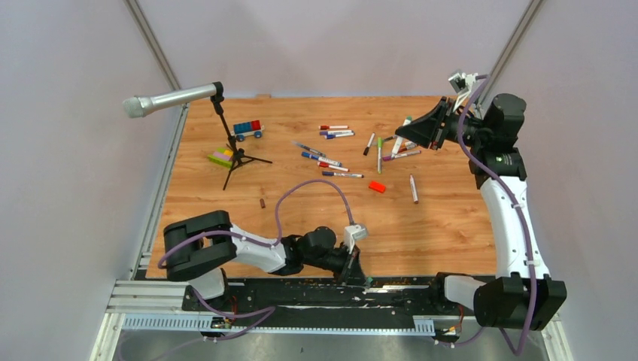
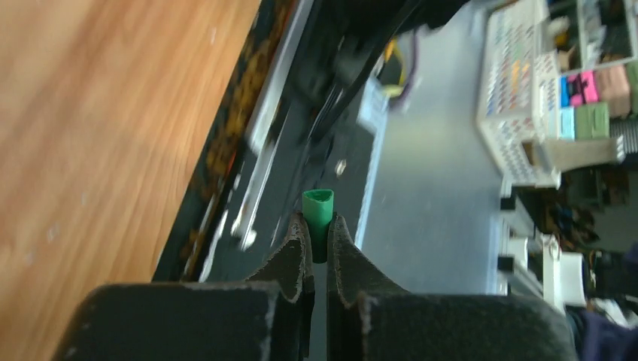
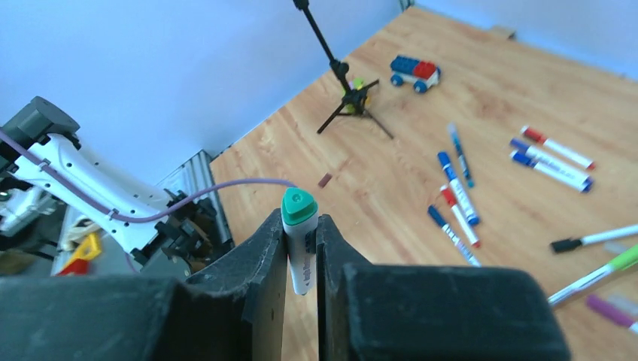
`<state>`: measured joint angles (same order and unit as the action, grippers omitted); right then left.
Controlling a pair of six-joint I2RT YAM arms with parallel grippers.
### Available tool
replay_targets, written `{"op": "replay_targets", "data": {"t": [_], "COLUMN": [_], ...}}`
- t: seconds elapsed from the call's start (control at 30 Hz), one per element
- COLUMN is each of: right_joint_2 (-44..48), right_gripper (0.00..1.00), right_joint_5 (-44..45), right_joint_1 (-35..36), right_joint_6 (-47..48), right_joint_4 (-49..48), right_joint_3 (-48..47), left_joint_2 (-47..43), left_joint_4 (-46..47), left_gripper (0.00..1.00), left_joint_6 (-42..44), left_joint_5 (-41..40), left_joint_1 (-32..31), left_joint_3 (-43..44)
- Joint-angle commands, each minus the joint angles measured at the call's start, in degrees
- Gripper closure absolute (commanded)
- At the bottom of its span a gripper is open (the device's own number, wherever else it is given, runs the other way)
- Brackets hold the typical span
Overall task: Open the pen caps
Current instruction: Open the pen cap from the pen, then place the pen at the center of the board.
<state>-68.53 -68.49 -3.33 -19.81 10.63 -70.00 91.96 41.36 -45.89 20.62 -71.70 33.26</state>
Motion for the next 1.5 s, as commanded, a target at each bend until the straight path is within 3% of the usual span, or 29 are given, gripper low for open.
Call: {"op": "replay_targets", "data": {"t": [0.0, 0.1, 0.33, 0.57, 0.73, 0.93, 1.13, 1.47], "right_joint_2": [-0.48, -0.96, 2.29, 1.01, -2.56, -10.45, -21.74, -33.91], "right_gripper": [1.00, 1.00, 1.00, 1.00, 0.98, 0.95, 0.88, 0.84], "right_joint_5": [2.83, 3.30, 8.05, 24.54, 35.32, 39.39, 43.65, 41.85], "right_joint_1": [0.17, 0.17, -2.09, -5.76, -6.52, -7.30, -7.30, -7.14], "right_joint_6": [0.32, 1.84, 15.98, 32.43, 38.41, 40.05, 39.99, 39.81], "right_joint_4": [-5.39, -3.77, 3.49, 16.57, 19.26, 20.11, 25.02, 30.38], "right_joint_3": [-4.60, -5.43, 3.15, 7.37, 8.50, 8.34, 2.43, -4.89], "left_joint_2": [0.18, -0.97, -11.17, -21.89, -26.30, -31.76, -36.24, -40.76], "left_joint_4": [-2.33, -2.43, -14.74, -32.69, -39.53, -39.47, -41.05, -43.45], "left_gripper": [1.00, 1.00, 1.00, 1.00, 1.00, 1.00, 1.00, 1.00], "left_joint_6": [-1.14, -0.67, 7.50, 15.68, 16.69, 15.09, 14.43, 14.07], "left_joint_5": [5.86, 4.99, -5.46, -23.09, -31.07, -33.52, -37.19, -40.04], "left_joint_1": [0.38, 0.39, 0.42, 0.50, 1.40, 3.08, 4.12, 4.90], "left_joint_3": [0.20, -0.18, -0.32, 1.48, 1.53, -1.88, -4.30, -6.81]}}
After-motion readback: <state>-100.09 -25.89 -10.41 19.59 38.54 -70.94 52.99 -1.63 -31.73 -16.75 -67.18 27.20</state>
